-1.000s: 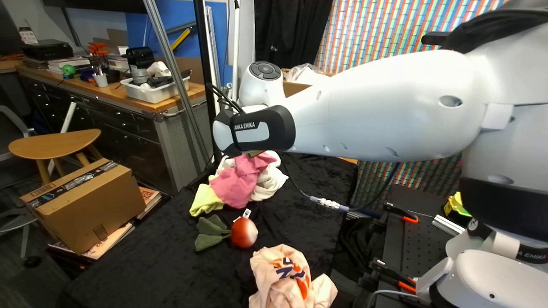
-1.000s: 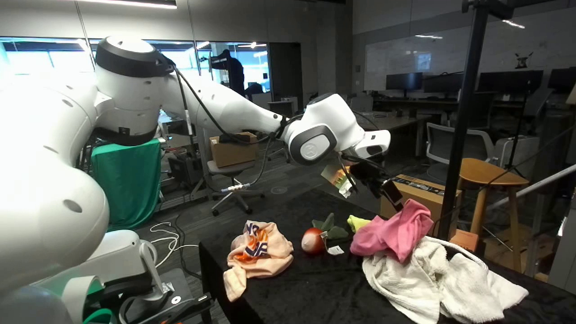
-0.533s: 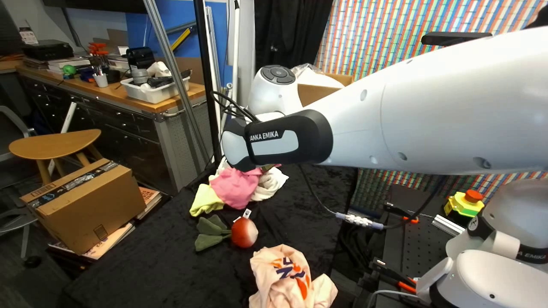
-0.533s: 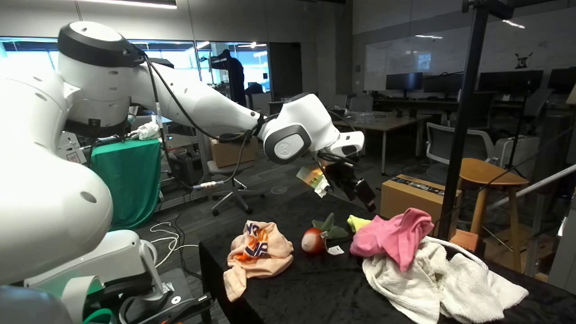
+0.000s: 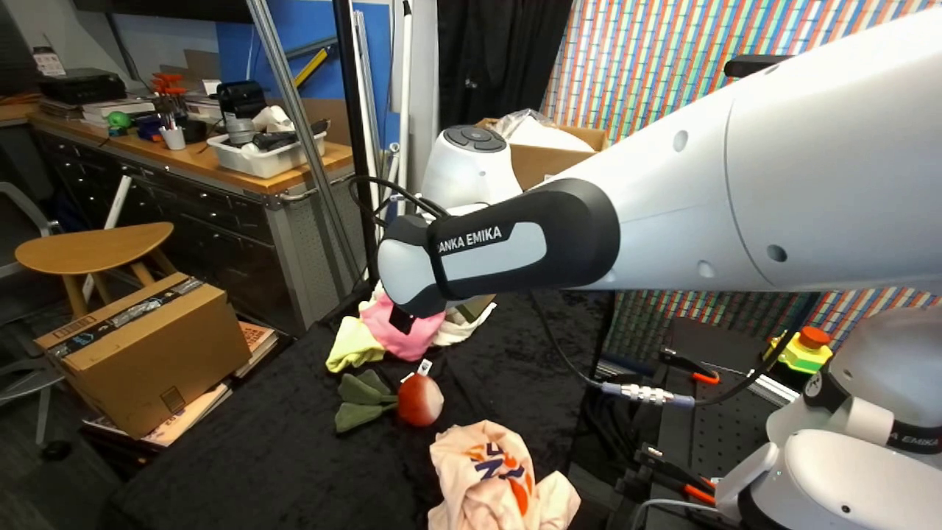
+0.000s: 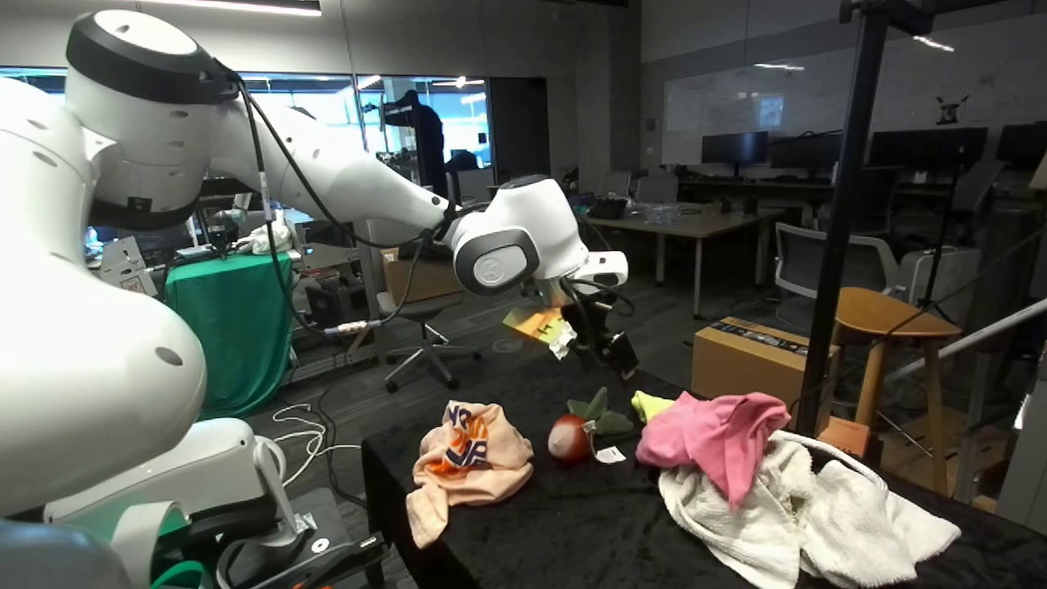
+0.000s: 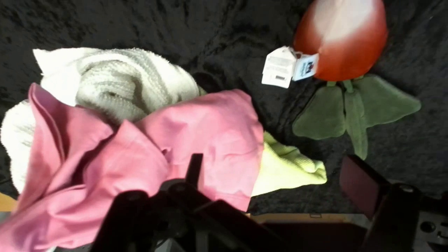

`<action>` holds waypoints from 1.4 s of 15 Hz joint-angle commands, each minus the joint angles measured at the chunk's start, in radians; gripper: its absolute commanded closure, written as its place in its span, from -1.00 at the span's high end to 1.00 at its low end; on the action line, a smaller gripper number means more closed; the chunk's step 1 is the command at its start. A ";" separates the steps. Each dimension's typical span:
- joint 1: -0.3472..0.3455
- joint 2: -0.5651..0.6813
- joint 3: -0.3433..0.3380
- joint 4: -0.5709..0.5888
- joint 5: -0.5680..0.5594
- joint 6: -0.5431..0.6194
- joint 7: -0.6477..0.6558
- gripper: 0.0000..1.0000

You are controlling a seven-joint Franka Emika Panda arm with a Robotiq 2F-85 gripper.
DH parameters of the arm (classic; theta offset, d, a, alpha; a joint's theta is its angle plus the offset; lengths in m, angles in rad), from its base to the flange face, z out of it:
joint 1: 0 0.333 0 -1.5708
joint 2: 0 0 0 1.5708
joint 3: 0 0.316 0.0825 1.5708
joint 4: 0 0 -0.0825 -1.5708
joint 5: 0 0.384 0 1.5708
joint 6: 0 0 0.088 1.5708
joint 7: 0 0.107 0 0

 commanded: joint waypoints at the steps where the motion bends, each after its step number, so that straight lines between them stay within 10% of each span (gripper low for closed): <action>1: -0.067 0.068 0.055 0.042 -0.007 -0.065 -0.102 1.00; 11: -0.271 0.008 0.147 0.207 -0.010 -0.385 -0.157 1.00; 21: -0.325 -0.091 0.181 0.347 0.012 -0.600 -0.160 1.00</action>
